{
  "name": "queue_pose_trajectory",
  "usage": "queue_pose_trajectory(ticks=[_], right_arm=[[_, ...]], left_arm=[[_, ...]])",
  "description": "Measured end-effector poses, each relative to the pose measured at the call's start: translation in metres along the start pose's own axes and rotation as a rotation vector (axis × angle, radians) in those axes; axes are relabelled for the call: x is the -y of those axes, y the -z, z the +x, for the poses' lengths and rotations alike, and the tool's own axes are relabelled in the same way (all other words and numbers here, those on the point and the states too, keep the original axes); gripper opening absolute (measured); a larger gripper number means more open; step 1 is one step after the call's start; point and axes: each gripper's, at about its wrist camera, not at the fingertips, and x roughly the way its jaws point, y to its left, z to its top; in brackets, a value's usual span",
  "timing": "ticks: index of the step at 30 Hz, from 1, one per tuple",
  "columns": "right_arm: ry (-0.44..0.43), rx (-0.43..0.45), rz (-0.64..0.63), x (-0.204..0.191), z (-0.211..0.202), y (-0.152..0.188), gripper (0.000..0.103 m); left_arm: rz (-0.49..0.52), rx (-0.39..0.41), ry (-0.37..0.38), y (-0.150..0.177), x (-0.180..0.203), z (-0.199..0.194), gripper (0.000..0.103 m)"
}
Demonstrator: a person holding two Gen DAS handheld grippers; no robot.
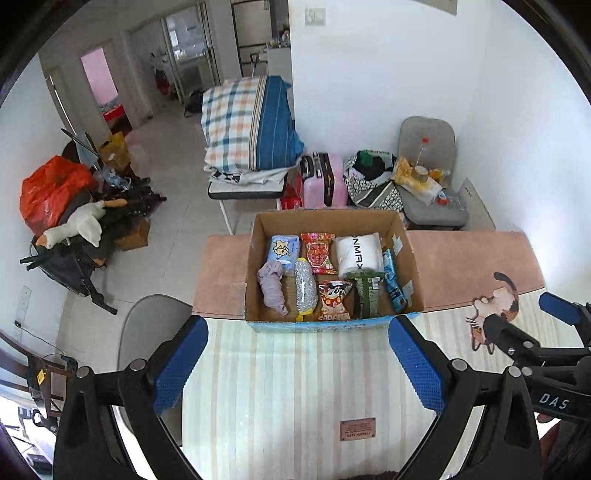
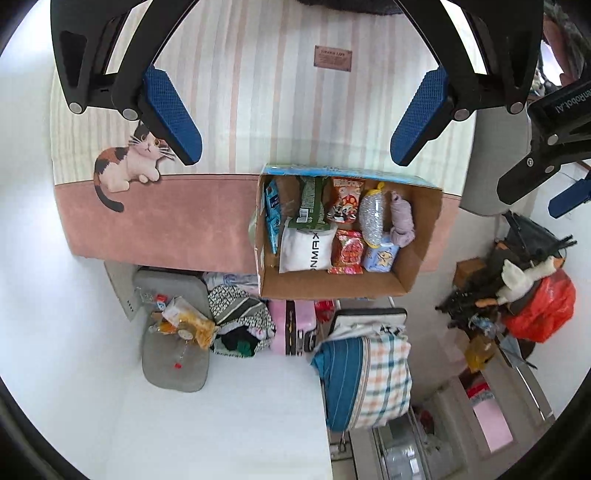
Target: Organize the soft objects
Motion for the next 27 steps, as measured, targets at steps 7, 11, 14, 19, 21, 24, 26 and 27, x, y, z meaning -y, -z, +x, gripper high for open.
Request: queue_pose_trajectory(ticks=[7,11,14,19,21,24,26,27], right_arm=[[-0.001,0.092,-0.011,0.001,-0.075,0.025,0.103],[-0.014,0.119,-0.02,-0.002,-0.107,0.038,0.103],[-0.024,0.132,-0.032,-0.005,-0.124,0.045,0.103],[0.022,0.196,-0.049,-0.007,-0.15,0.05,0.103],[0.044,0.225,-0.045,-0.006,-0.158,0.049,0.103],[0.068,0.257,-0.033,-0.003,-0.166,0.046,0.103],[0.083,0.268,-0.026,-0.002,-0.167,0.043,0.103],[0.083,0.27,-0.02,-0.001,-0.168,0.042,0.103]], left_arm=[[-0.015,0.027,0.03,0.016,0.002,-0.05,0.1],[-0.011,0.048,0.035,0.023,0.005,-0.069,0.1],[0.001,0.08,0.021,0.027,0.008,-0.082,0.1],[-0.001,0.116,0.016,0.029,0.008,-0.093,0.1],[-0.002,0.13,0.01,0.028,0.007,-0.095,0.1],[-0.007,0.143,0.008,0.026,0.005,-0.098,0.1],[-0.011,0.149,0.007,0.024,0.003,-0.097,0.1],[-0.011,0.149,0.006,0.023,0.004,-0.097,0.1]])
